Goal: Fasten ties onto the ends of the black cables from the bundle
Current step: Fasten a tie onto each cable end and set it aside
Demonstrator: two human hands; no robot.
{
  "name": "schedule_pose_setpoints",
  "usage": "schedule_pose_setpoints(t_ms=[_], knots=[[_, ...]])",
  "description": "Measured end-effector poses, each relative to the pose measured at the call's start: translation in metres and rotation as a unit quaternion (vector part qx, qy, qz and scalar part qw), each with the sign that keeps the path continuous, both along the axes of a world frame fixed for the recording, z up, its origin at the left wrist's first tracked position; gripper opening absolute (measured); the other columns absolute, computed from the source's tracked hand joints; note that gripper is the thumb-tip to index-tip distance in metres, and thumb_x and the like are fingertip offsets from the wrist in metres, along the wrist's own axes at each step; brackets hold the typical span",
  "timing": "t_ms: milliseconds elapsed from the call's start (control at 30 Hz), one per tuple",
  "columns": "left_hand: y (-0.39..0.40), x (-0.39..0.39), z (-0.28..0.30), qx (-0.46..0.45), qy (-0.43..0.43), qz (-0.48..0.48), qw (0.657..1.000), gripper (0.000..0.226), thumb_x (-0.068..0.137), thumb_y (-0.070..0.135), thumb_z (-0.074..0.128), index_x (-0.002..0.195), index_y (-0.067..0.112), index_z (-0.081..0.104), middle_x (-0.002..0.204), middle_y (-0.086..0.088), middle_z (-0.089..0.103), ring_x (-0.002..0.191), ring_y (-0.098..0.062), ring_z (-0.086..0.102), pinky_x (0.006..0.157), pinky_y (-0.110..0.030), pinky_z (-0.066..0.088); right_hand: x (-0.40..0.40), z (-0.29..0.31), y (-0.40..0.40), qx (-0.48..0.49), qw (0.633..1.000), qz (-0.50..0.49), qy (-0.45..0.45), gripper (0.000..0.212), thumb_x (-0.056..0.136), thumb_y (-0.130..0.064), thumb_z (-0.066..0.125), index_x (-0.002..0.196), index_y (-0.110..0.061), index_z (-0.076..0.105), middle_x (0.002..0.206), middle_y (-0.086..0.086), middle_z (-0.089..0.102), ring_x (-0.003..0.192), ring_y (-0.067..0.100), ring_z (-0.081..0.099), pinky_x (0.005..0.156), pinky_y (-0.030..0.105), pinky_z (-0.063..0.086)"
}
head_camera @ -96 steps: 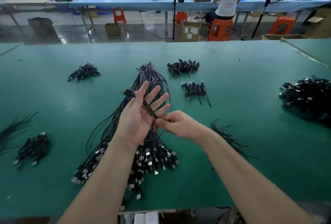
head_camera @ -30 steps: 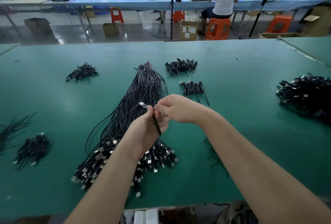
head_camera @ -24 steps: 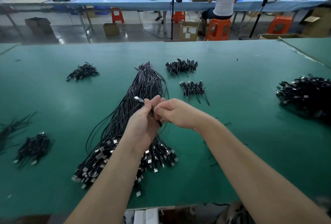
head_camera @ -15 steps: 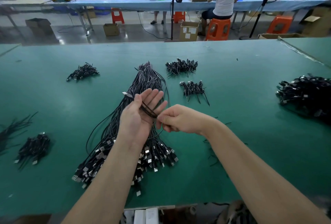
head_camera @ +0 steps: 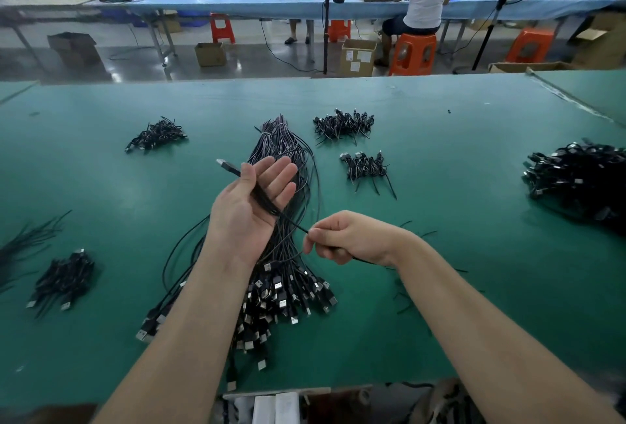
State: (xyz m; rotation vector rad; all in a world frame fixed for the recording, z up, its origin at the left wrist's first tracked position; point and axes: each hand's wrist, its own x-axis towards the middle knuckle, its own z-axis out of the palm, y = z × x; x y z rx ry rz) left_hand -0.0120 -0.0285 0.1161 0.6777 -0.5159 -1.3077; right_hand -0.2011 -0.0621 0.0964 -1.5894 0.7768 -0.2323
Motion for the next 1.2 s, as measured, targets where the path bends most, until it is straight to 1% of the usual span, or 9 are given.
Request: schedule_pose_setpoints(t_ms=[167, 300, 400, 533, 733, 833, 900, 1033, 1200], knots=[[0.019, 0.011, -0.004, -0.022, -0.132, -0.168, 0.977, 0.038, 0.101, 0.030, 0.051, 0.112, 0.002, 0.075, 0.102, -0.014, 0.076, 0.078, -0.019, 0.074, 0.060, -0.027, 0.059, -0.011, -0.001, -0.010, 0.029, 0.999, -0.012, 0.040, 0.031, 0.101, -0.033, 0.058, 0.078, -0.013, 0.066, 0.061, -0.003, 0.046, 0.052, 0.011, 0.034, 0.051, 0.023, 0.029], [0.029, 0.017, -0.017, -0.024, -0.226, -0.338, 0.913, 0.042, 0.099, 0.030, 0.063, 0.116, -0.008, 0.067, 0.107, -0.030, 0.071, 0.094, -0.039, 0.073, 0.079, -0.042, 0.061, -0.014, 0.014, -0.023, 0.116, 0.990, -0.069, 0.037, 0.035, 0.101, -0.035, 0.056, 0.072, -0.018, 0.061, 0.055, -0.007, 0.037, 0.045, 0.007, 0.028, 0.043, 0.019, 0.024], [0.029, 0.010, -0.026, 0.025, -0.280, -0.323, 0.904, 0.043, 0.098, 0.030, 0.060, 0.114, -0.009, 0.067, 0.113, -0.032, 0.069, 0.105, -0.044, 0.070, 0.090, -0.046, 0.059, -0.010, 0.025, -0.026, 0.179, 0.979, -0.099, -0.014, 0.032, 0.106, -0.034, 0.048, 0.083, -0.013, 0.056, 0.052, -0.010, 0.032, 0.042, 0.004, 0.023, 0.039, 0.016, 0.018], [0.026, -0.001, -0.034, 0.063, -0.335, -0.249, 0.907, 0.045, 0.093, 0.033, 0.055, 0.118, -0.003, 0.067, 0.113, -0.020, 0.073, 0.110, -0.036, 0.070, 0.097, -0.048, 0.056, 0.001, 0.033, -0.017, 0.213, 0.967, -0.119, -0.070, 0.029, 0.108, -0.029, 0.042, 0.089, -0.011, 0.056, 0.051, -0.010, 0.031, 0.041, 0.003, 0.021, 0.038, 0.015, 0.017], [0.024, -0.008, -0.034, 0.084, -0.197, -0.184, 0.959, 0.042, 0.093, 0.031, 0.058, 0.120, 0.000, 0.067, 0.122, -0.020, 0.070, 0.111, -0.037, 0.069, 0.091, -0.051, 0.058, 0.006, 0.039, -0.005, 0.164, 0.977, -0.106, -0.084, 0.028, 0.108, -0.024, 0.044, 0.093, -0.009, 0.060, 0.056, -0.007, 0.040, 0.044, 0.004, 0.024, 0.036, 0.014, 0.021], [0.024, -0.009, -0.033, 0.089, -0.136, -0.149, 0.975, 0.036, 0.094, 0.030, 0.057, 0.111, 0.001, 0.072, 0.112, -0.022, 0.072, 0.101, -0.036, 0.072, 0.081, -0.044, 0.061, 0.010, 0.035, 0.003, 0.144, 0.983, -0.088, -0.076, 0.026, 0.108, -0.023, 0.045, 0.093, -0.010, 0.061, 0.059, -0.005, 0.045, 0.044, 0.004, 0.029, 0.036, 0.014, 0.025], [0.024, -0.011, -0.032, 0.097, -0.110, -0.127, 0.981, 0.038, 0.096, 0.029, 0.055, 0.119, 0.003, 0.069, 0.109, -0.019, 0.073, 0.094, -0.030, 0.074, 0.077, -0.038, 0.061, 0.014, 0.030, 0.009, 0.119, 0.988, -0.084, -0.058, 0.025, 0.108, -0.022, 0.046, 0.092, -0.011, 0.062, 0.061, -0.003, 0.049, 0.044, 0.005, 0.033, 0.037, 0.015, 0.028], [0.021, -0.016, -0.029, 0.092, -0.094, -0.100, 0.986, 0.038, 0.102, 0.027, 0.047, 0.125, 0.002, 0.063, 0.123, -0.013, 0.071, 0.110, -0.023, 0.071, 0.081, -0.031, 0.061, 0.020, 0.022, 0.020, 0.080, 0.992, -0.082, -0.051, 0.028, 0.107, -0.021, 0.048, 0.087, -0.011, 0.065, 0.061, -0.002, 0.055, 0.045, 0.007, 0.038, 0.040, 0.018, 0.034], [0.023, -0.021, -0.024, 0.042, -0.047, -0.074, 0.995, 0.039, 0.105, 0.021, 0.043, 0.127, -0.007, 0.057, 0.125, -0.021, 0.068, 0.118, -0.033, 0.066, 0.089, -0.037, 0.059, 0.021, 0.012, 0.030, 0.112, 0.987, -0.070, -0.089, 0.029, 0.106, -0.021, 0.050, 0.084, -0.010, 0.066, 0.062, 0.000, 0.059, 0.048, 0.009, 0.049, 0.049, 0.021, 0.048]])
